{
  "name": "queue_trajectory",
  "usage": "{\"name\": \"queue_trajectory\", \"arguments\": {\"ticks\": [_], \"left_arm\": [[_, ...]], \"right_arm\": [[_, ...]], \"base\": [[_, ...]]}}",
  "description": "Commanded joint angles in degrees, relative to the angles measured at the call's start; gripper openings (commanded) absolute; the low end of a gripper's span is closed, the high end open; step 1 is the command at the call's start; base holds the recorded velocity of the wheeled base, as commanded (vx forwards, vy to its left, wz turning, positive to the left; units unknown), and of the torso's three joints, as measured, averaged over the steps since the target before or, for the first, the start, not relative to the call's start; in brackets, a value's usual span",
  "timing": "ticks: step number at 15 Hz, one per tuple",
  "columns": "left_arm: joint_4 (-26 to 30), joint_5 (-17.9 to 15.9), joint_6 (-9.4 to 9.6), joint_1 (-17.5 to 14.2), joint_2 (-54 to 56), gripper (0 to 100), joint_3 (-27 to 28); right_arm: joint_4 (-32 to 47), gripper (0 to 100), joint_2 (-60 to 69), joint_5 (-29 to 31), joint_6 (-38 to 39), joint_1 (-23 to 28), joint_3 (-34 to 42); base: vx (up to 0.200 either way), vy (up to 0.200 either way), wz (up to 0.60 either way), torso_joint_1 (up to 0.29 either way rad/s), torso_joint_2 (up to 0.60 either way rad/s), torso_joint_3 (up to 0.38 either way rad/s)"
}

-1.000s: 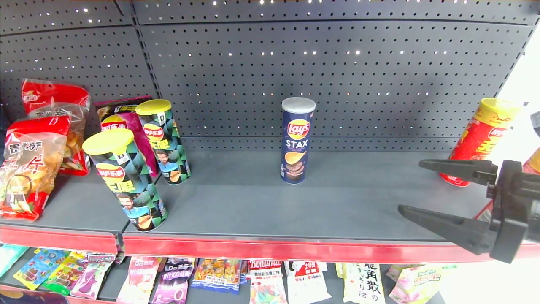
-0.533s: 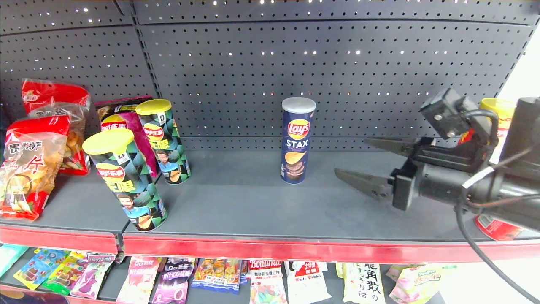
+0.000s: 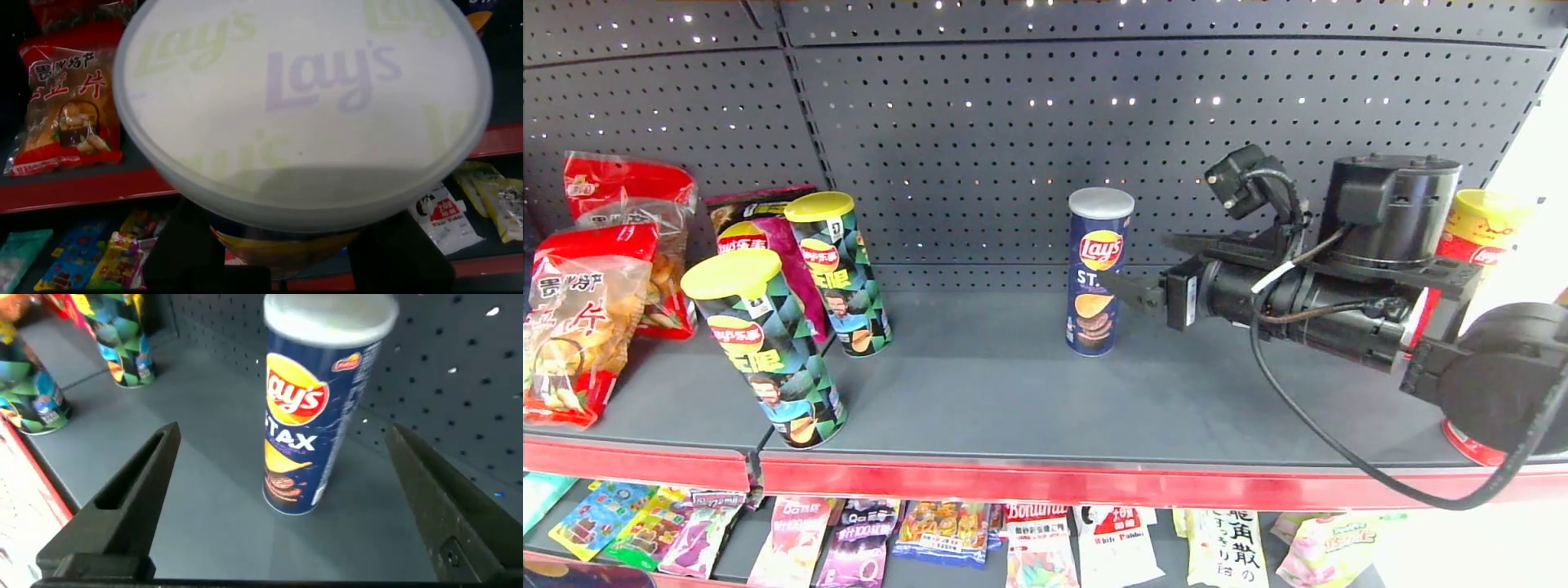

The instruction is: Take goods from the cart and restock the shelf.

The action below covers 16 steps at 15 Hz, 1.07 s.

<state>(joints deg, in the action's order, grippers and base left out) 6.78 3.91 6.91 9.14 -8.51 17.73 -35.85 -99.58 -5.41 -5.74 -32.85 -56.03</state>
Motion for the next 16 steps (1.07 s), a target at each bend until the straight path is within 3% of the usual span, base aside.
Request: {"name": "queue_trajectory", "arguments": {"ticks": [1, 16], "left_arm": [[0.0, 0.0, 0.21, 0.0, -0.3, 0, 0.0], [1.4, 0.0, 0.65, 0.0, -0.3, 0, -0.5]], "right_arm": [[0.0, 100, -2.6, 0.5, 0.0, -0.1, -1.0], [0.0, 100, -14.3, 2.7, 2.0, 0.1, -14.9]], "base": [[0.000, 0.000, 0.00, 0.000, 0.00, 0.000], [0.000, 0.000, 0.00, 0.000, 0.00, 0.000]]}}
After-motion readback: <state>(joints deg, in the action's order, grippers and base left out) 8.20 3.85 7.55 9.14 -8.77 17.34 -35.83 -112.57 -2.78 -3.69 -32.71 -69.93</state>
